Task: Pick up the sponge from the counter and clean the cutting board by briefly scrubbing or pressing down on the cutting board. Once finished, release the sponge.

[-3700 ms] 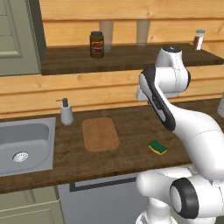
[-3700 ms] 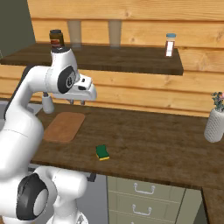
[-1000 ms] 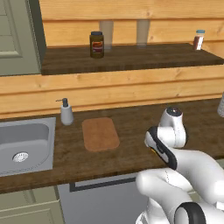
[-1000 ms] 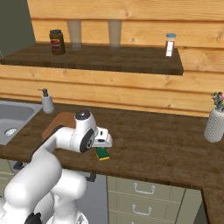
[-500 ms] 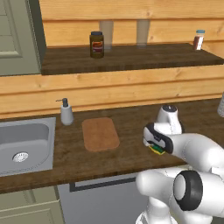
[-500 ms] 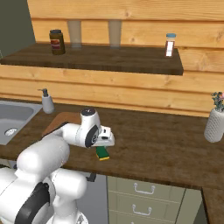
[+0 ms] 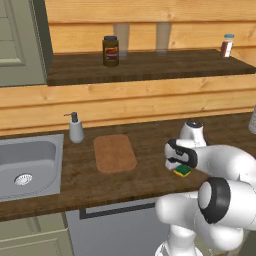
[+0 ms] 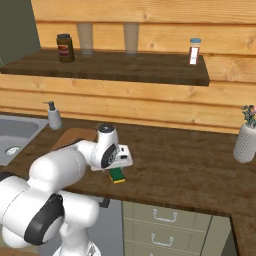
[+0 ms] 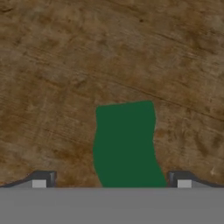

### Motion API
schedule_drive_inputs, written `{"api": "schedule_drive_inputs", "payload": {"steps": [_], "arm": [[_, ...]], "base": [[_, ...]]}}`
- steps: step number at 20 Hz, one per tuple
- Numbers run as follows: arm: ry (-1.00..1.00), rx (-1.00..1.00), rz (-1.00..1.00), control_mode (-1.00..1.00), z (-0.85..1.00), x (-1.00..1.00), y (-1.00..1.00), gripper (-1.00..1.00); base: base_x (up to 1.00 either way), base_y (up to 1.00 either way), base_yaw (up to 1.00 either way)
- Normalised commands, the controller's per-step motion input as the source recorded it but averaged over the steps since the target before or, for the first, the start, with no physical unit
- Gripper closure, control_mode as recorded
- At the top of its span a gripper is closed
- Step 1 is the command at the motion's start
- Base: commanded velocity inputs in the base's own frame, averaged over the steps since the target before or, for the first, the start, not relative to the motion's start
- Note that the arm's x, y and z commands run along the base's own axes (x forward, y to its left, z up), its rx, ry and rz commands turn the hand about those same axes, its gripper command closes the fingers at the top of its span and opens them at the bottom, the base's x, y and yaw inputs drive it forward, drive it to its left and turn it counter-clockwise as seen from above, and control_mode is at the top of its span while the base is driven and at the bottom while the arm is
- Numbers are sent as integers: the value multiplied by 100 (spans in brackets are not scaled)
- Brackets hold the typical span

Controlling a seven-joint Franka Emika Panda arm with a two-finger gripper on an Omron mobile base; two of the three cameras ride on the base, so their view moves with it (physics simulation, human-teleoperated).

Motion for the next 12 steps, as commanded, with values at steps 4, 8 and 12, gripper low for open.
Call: {"api": "schedule_drive_inputs", "payload": {"steps": [4, 8, 12], "arm": [[1, -5, 6, -100, -30, 1, 0, -100], [2, -3, 4, -100, -32, 0, 0, -100], [0, 0, 5, -100, -31, 0, -2, -100]], "base": [[0, 0, 0], [0, 0, 0], [0, 0, 0]]}}
